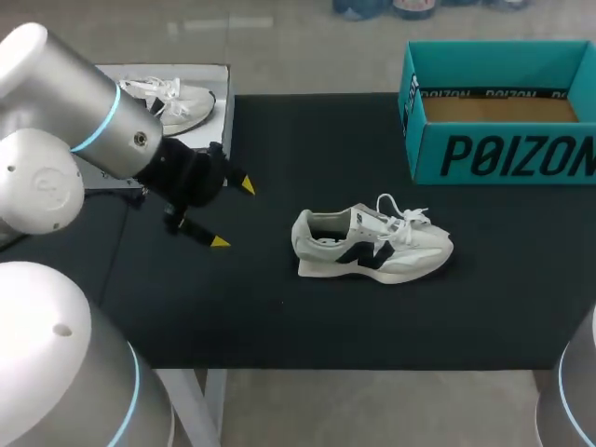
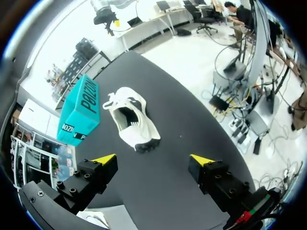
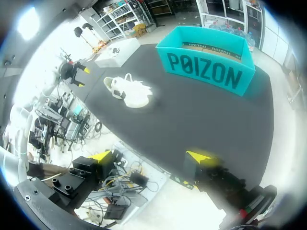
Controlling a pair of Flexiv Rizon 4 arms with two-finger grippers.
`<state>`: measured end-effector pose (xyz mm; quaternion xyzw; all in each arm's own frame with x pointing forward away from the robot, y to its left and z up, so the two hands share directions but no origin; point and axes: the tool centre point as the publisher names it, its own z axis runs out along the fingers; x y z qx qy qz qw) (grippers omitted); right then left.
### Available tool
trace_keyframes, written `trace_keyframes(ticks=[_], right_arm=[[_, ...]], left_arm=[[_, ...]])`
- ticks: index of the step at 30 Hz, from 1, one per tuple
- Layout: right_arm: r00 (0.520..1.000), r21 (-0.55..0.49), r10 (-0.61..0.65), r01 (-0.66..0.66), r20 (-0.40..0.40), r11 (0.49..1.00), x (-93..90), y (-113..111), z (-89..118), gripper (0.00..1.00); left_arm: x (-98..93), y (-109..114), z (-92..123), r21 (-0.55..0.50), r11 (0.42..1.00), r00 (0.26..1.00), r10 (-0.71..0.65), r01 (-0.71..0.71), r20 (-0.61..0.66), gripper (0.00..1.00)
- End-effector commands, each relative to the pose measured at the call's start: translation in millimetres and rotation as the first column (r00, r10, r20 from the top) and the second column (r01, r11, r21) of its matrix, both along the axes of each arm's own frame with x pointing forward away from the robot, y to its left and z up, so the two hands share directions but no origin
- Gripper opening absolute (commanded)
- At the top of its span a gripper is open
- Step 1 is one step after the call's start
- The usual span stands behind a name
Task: Take the shoe out of the shoebox, open the shoe tongue, remove and reinsert the insole, then place the shoe into the shoebox
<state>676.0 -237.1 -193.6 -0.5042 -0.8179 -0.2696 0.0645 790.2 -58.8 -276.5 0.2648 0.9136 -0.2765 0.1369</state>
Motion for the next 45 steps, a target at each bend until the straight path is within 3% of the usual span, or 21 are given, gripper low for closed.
trace_keyframes(ticks=[1,14,29,45], right_arm=[[1.0,-0.003,-0.002,0.002,0.001,1.0,-1.3,0,0,1.0],[1.0,-0.003,-0.002,0.002,0.001,1.0,-1.3,0,0,1.0],[1.0,-0.003,-0.002,0.002,0.001,1.0,-1.3,0,0,1.0],[1.0,-0.003,-0.002,0.002,0.001,1.0,-1.3,0,0,1.0]], left_arm=[[-2.5,-2,-7,-0.054,0.998,1.0,0.024,-0.024,-0.005,1.0],[-18.4,-21,-36,-0.225,0.974,0.986,-0.015,-0.023,-0.168,1.0],[-27.7,-3,-61,-0.333,0.932,0.968,0.059,-0.141,-0.244,1.0],[-10.6,-19,-92,-0.436,0.889,0.953,0.003,-0.142,-0.303,1.0]])
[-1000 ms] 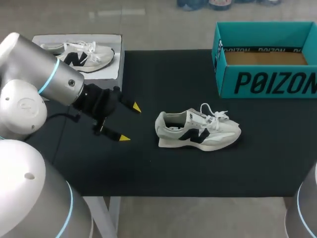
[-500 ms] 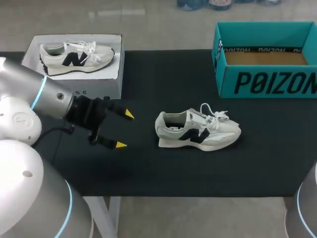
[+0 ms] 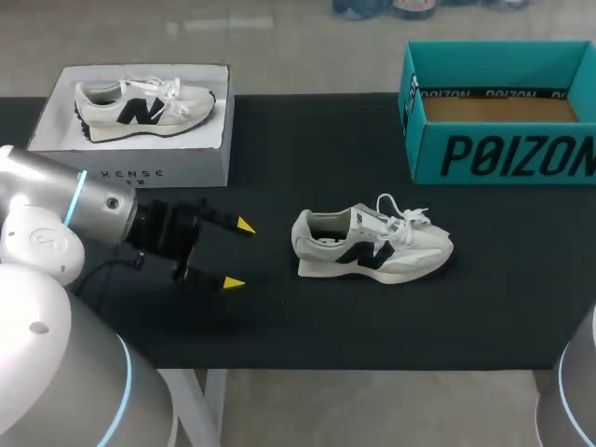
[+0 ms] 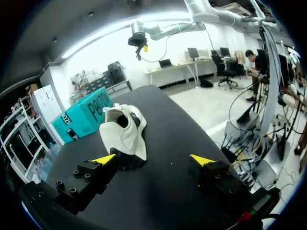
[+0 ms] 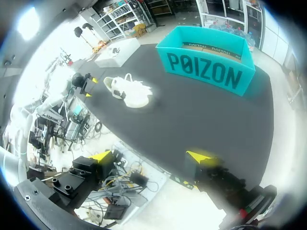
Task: Take the shoe out of the shoebox, open the shoe tongue, remove and reinsert the insole, then place the shoe into the shoebox
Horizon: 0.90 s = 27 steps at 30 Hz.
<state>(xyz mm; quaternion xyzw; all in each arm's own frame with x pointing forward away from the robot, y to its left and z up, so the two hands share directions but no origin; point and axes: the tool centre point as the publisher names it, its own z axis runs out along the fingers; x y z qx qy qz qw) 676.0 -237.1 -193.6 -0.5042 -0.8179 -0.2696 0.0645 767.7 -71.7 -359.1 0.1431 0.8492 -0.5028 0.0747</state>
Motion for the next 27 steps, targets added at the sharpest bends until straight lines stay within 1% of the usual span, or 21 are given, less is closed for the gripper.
trace_keyframes(ticks=[1,4,11,13,18,19,27], right_arm=[[1.0,-0.003,-0.002,0.002,0.001,1.0,-1.3,0,0,1.0],[1.0,-0.003,-0.002,0.002,0.001,1.0,-1.3,0,0,1.0],[1.0,-0.003,-0.002,0.002,0.001,1.0,-1.3,0,0,1.0],[1.0,-0.003,-0.002,0.002,0.001,1.0,-1.3,0,0,1.0],[1.0,-0.003,-0.002,0.002,0.001,1.0,-1.3,0,0,1.0],[1.0,-0.003,-0.002,0.002,0.001,1.0,-1.3,0,0,1.0],[1.0,-0.003,-0.002,0.002,0.001,1.0,-1.3,0,0,1.0]], left_arm=[[14.3,-7,-11,-0.017,1.0,1.0,-0.016,0.016,-0.015,1.0],[20.8,-9,-14,-0.016,1.0,1.0,-0.014,0.014,-0.022,1.0],[34.9,-18,-24,-0.064,0.998,0.998,-0.03,0.026,-0.053,1.0],[36.7,-24,-28,-0.087,0.996,0.997,-0.038,0.032,-0.069,1.0],[40.8,-32,-36,-0.095,0.995,0.996,-0.042,0.035,-0.074,1.0],[42.2,-33,-38,-0.113,0.993,0.996,-0.042,0.033,-0.075,1.0],[50.0,-29,-49,-0.129,0.992,0.997,-0.016,0.007,-0.073,1.0]])
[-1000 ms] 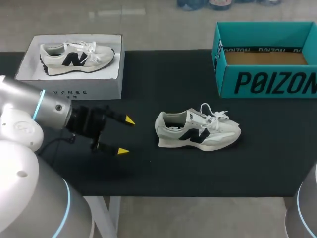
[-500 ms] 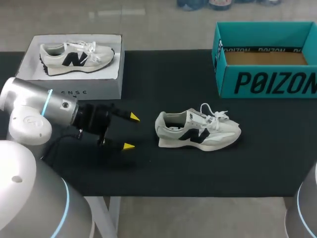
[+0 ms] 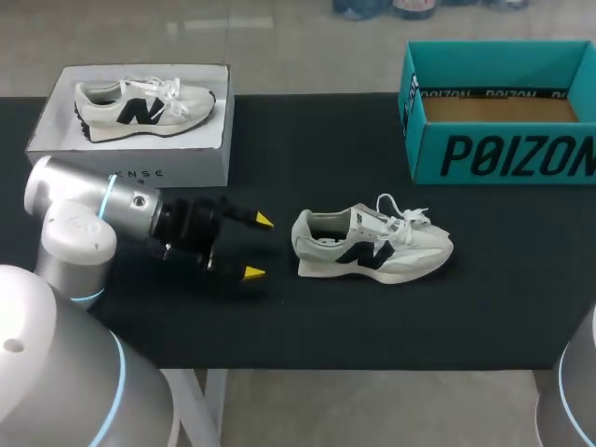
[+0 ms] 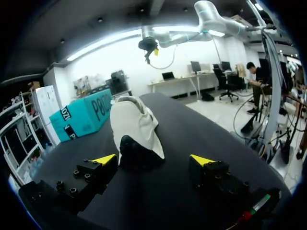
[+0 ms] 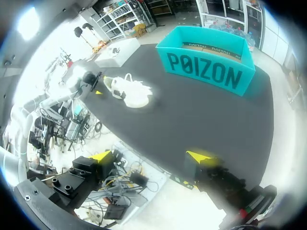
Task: Take the shoe out of the shoebox, open the shoe tongue, remove and reinsert the insole, then place the shoe into the shoebox
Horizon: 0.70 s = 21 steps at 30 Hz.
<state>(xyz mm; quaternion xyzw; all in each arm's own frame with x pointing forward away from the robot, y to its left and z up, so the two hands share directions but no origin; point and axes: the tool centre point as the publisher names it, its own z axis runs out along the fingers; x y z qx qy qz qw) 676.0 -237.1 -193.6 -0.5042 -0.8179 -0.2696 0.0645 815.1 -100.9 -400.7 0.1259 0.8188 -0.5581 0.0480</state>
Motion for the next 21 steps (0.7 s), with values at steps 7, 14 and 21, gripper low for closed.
trace_keyframes(ticks=[7,14,21], right_arm=[[1.0,-0.003,-0.002,0.002,0.001,1.0,-1.3,0,0,1.0],[1.0,-0.003,-0.002,0.002,0.001,1.0,-1.3,0,0,1.0],[1.0,-0.003,-0.002,0.002,0.001,1.0,-1.3,0,0,1.0]], left_arm=[[6.1,-6,-11,-0.012,1.0,1.0,0.014,-0.014,-0.004,1.0],[11.6,-20,-18,-0.025,0.999,1.0,0.02,-0.02,-0.01,1.0],[16.3,-35,-22,-0.047,0.999,1.0,0.021,-0.022,-0.016,1.0]])
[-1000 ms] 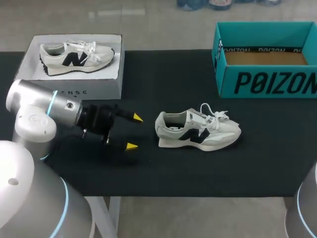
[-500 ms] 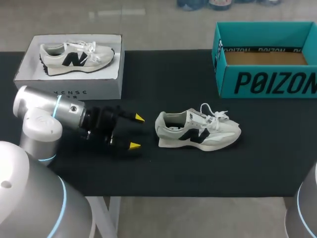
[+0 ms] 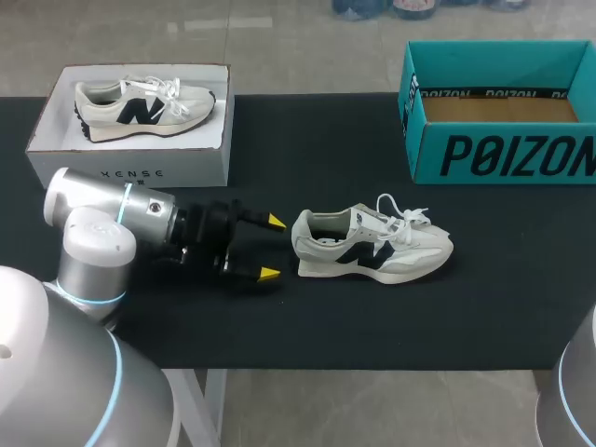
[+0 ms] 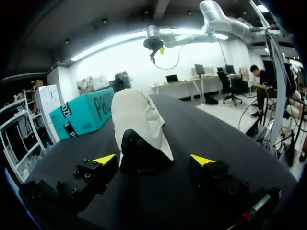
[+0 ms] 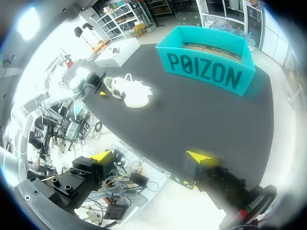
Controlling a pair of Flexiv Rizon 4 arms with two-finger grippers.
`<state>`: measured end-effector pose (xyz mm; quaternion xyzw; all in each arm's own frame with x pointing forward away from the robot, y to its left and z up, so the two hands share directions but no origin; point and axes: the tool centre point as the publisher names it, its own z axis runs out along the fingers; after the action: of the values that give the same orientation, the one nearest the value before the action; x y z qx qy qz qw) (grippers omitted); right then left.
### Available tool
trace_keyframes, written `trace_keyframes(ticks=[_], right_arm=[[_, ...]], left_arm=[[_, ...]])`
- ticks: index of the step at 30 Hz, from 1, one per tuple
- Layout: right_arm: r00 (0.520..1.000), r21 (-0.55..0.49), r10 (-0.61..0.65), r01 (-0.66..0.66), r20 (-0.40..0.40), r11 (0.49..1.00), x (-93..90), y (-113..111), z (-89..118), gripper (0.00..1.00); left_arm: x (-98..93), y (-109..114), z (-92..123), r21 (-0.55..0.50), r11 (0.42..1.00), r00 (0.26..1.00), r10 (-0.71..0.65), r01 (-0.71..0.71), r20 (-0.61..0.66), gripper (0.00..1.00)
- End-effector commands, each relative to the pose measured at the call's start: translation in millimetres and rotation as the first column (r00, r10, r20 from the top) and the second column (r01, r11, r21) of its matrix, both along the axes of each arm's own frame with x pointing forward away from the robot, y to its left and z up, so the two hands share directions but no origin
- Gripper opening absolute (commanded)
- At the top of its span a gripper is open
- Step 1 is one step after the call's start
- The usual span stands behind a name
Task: Take the shoe out of the shoebox, open the shoe tongue, remove and reinsert the insole, then place the shoe into the shoebox
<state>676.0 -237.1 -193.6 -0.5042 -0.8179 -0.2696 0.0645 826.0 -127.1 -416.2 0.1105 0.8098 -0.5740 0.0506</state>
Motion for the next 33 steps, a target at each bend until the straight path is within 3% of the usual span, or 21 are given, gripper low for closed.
trace_keyframes(ticks=[1,33], right_arm=[[1.0,-0.003,-0.002,0.002,0.001,1.0,-1.3,0,0,1.0],[1.0,-0.003,-0.002,0.002,0.001,1.0,-1.3,0,0,1.0]], left_arm=[[5.5,-11,-7,-0.012,1.0,1.0,-0.003,0.003,-0.001,1.0],[19.6,-52,-10,-0.031,0.999,1.0,-0.013,0.013,-0.009,1.0]])
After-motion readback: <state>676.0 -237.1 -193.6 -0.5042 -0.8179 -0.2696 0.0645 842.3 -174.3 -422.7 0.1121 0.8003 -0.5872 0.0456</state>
